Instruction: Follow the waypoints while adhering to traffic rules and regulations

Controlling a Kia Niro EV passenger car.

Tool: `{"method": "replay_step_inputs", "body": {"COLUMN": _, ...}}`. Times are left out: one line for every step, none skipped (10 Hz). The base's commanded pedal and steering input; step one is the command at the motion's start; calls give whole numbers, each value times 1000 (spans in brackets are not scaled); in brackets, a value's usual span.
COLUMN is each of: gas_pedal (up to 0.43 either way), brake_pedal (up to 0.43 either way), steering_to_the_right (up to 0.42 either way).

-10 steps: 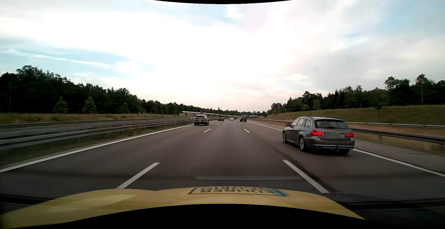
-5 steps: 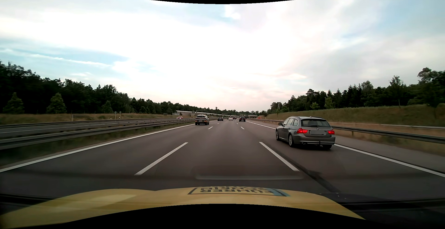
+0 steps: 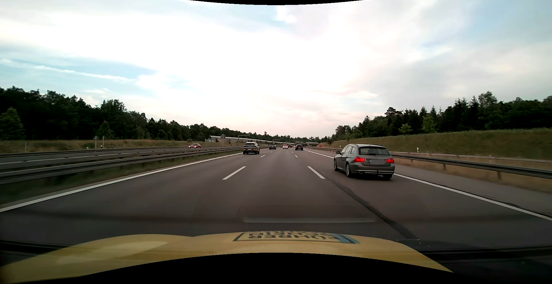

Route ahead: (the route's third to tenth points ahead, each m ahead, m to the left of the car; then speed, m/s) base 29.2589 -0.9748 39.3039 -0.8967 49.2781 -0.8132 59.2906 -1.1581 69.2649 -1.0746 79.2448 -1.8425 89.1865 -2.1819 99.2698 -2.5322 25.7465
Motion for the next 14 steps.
{"method": "replay_step_inputs", "body": {"gas_pedal": 0, "brake_pedal": 0, "steering_to_the_right": 5}}
{"method": "replay_step_inputs", "body": {"gas_pedal": 0, "brake_pedal": 0, "steering_to_the_right": 6}}
{"method": "replay_step_inputs", "body": {"gas_pedal": 0, "brake_pedal": 0, "steering_to_the_right": 7}}
{"method": "replay_step_inputs", "body": {"gas_pedal": 0, "brake_pedal": 0, "steering_to_the_right": 7}}
{"method": "replay_step_inputs", "body": {"gas_pedal": 0, "brake_pedal": 0, "steering_to_the_right": 8}}
{"method": "replay_step_inputs", "body": {"gas_pedal": 0, "brake_pedal": 0, "steering_to_the_right": 8}}
{"method": "replay_step_inputs", "body": {"gas_pedal": 0, "brake_pedal": 0, "steering_to_the_right": 8}}
{"method": "replay_step_inputs", "body": {"gas_pedal": 0, "brake_pedal": 0, "steering_to_the_right": 8}}
{"method": "replay_step_inputs", "body": {"gas_pedal": 0, "brake_pedal": 0, "steering_to_the_right": 8}}
{"method": "replay_step_inputs", "body": {"gas_pedal": 0, "brake_pedal": 0, "steering_to_the_right": 9}}
{"method": "replay_step_inputs", "body": {"gas_pedal": 0, "brake_pedal": 0, "steering_to_the_right": 10}}
{"method": "replay_step_inputs", "body": {"gas_pedal": 0, "brake_pedal": 0, "steering_to_the_right": 11}}
{"method": "replay_step_inputs", "body": {"gas_pedal": 0, "brake_pedal": 0, "steering_to_the_right": 11}}
{"method": "replay_step_inputs", "body": {"gas_pedal": 0, "brake_pedal": 0, "steering_to_the_right": 11}}
